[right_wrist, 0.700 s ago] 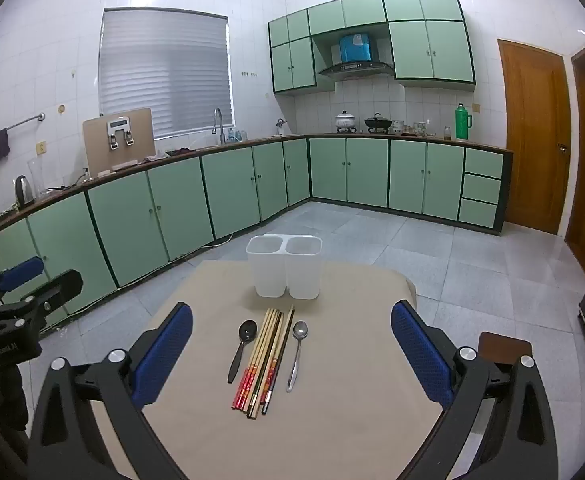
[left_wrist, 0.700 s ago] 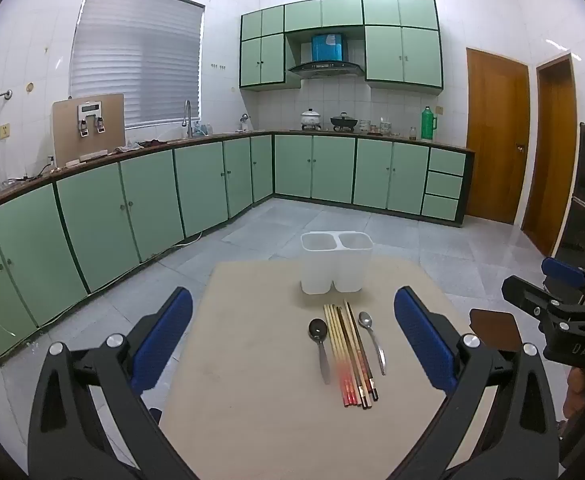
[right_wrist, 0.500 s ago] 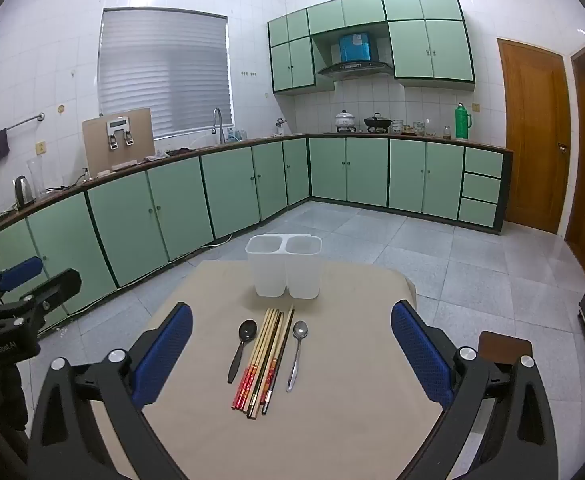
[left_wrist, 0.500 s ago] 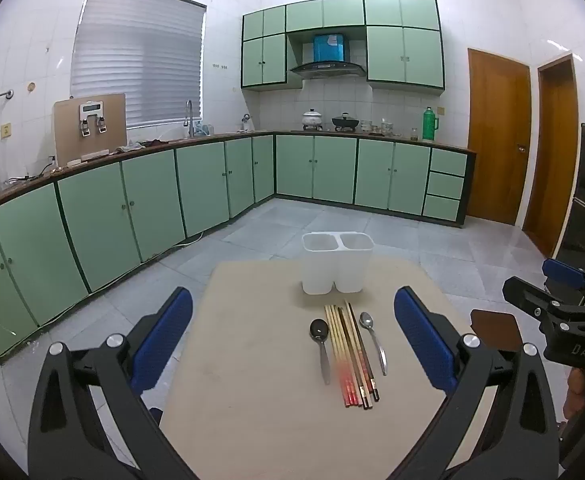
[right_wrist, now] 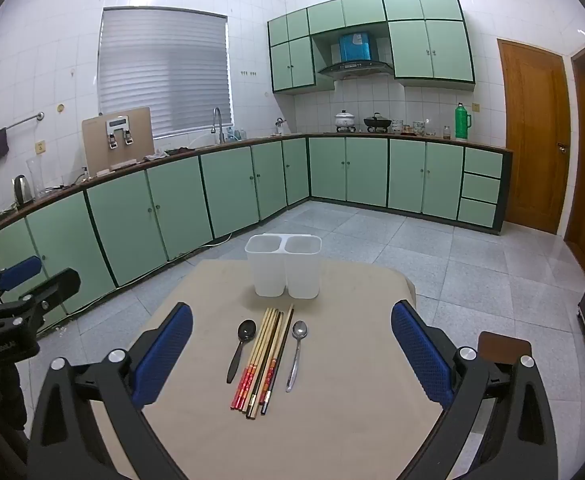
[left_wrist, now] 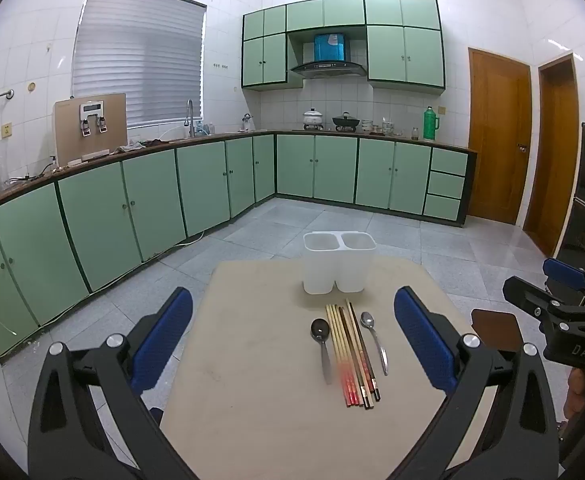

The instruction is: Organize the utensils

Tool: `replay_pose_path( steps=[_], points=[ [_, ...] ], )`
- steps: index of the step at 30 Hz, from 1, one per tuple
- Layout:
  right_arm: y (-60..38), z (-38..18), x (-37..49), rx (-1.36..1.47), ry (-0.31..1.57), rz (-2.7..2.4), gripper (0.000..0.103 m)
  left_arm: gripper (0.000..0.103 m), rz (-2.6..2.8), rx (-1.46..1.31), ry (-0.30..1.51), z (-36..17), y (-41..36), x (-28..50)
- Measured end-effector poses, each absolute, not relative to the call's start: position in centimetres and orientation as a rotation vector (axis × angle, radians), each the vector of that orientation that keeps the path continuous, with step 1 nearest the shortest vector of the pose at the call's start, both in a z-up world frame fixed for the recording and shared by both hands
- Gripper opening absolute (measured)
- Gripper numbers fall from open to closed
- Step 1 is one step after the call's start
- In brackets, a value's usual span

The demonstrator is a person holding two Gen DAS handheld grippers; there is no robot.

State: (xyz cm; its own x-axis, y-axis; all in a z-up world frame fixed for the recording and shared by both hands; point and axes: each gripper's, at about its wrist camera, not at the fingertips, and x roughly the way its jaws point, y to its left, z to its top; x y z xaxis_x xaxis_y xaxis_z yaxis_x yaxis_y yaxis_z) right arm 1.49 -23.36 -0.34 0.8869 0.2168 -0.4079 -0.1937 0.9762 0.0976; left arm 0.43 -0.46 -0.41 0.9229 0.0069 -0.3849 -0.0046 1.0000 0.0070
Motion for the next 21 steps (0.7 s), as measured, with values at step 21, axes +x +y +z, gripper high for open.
replay_pose_path(
  steps=[21],
  points=[
    [-23.3,-0.3,1.5,0.053,0.431,0.215,0.097,0.098,0.009,0.008,0.397,-0.1,-0.1,-0.4]
  ],
)
